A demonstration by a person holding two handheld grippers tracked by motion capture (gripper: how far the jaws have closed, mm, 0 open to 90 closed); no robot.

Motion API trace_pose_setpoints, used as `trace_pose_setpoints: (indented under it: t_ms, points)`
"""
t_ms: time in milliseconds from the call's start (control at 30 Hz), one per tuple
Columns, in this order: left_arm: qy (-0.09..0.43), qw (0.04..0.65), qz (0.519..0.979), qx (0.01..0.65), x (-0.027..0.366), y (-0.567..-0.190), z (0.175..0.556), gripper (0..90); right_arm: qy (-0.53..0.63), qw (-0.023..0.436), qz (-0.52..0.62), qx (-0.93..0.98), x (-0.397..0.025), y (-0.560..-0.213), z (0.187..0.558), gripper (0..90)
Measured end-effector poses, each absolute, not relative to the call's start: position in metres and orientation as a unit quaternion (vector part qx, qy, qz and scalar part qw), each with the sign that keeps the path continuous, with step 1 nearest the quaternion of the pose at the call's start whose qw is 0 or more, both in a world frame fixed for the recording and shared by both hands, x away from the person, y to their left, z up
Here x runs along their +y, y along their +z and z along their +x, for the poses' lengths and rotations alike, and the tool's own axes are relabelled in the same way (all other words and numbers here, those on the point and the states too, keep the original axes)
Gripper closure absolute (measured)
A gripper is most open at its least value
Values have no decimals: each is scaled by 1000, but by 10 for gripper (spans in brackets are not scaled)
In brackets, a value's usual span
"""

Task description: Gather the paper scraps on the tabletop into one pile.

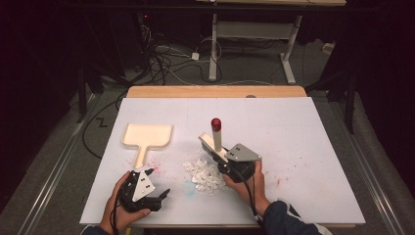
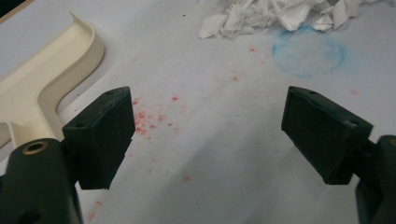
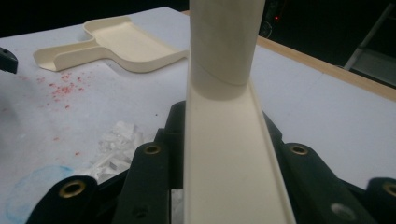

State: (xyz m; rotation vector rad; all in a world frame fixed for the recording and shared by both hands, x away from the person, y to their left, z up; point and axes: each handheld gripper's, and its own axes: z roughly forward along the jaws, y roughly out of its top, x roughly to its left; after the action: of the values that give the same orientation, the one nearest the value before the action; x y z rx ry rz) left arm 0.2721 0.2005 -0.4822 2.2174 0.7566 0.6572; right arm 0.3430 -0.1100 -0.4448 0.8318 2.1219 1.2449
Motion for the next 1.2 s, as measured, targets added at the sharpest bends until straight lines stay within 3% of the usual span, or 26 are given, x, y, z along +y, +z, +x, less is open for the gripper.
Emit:
trace_pose_setpoints:
  t_ms: [333,767,1200]
  points:
    - [256,336,860,288,197,-482,272,166,486,243,296,785,-168,-416,337,681]
    - [256,337,859,289,200,-482,269,166,454,201,298,815,-222,-411,323,682]
    - [257,334,860,287,197,-482,270,166,390,161,265,867,-233,-422,303,682]
